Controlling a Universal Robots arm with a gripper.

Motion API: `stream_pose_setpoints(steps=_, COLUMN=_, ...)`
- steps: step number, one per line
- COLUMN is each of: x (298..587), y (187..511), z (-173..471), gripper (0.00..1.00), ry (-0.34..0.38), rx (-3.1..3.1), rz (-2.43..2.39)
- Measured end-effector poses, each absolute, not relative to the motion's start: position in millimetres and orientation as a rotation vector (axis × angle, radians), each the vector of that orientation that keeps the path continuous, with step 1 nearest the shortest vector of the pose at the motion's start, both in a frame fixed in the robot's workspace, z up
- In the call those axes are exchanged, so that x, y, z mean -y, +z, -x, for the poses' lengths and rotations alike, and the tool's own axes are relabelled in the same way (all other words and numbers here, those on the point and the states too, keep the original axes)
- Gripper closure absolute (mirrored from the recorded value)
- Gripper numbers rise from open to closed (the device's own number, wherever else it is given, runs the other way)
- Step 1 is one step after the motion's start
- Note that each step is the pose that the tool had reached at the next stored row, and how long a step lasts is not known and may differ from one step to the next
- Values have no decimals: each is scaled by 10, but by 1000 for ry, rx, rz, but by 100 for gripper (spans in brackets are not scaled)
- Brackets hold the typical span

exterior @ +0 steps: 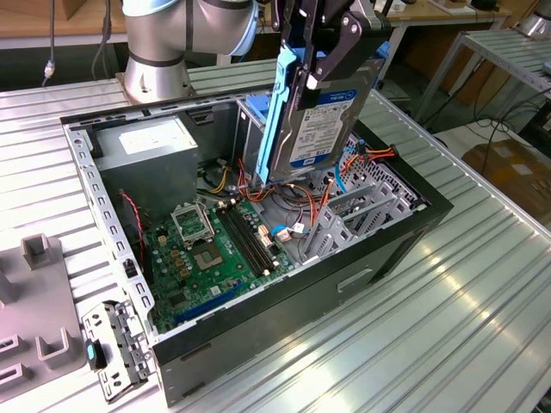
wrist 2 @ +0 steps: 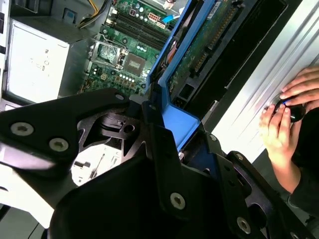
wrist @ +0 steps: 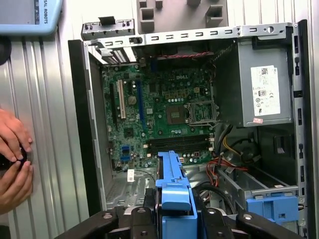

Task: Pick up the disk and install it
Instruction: 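Insert the disk into the insertion slot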

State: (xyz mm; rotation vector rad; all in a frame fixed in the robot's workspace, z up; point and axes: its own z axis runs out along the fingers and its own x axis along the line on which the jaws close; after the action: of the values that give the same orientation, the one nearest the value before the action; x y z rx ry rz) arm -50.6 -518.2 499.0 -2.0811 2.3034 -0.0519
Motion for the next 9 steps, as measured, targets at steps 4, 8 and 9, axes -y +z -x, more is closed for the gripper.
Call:
stream_pose_setpoints(steps=4, x=5182, y=4990, z=507, gripper=63, ry=-52, rx=-2303, rz=2081)
stream_pose_setpoints(steps=8, x=5190, y=4988, z=508, gripper=63, ry=-52, rx=-2303, rz=2081)
stream_pose_setpoints(steps=9, x=5226, y=4986, z=507, gripper=63, ry=-52, rx=-2303, rz=2081)
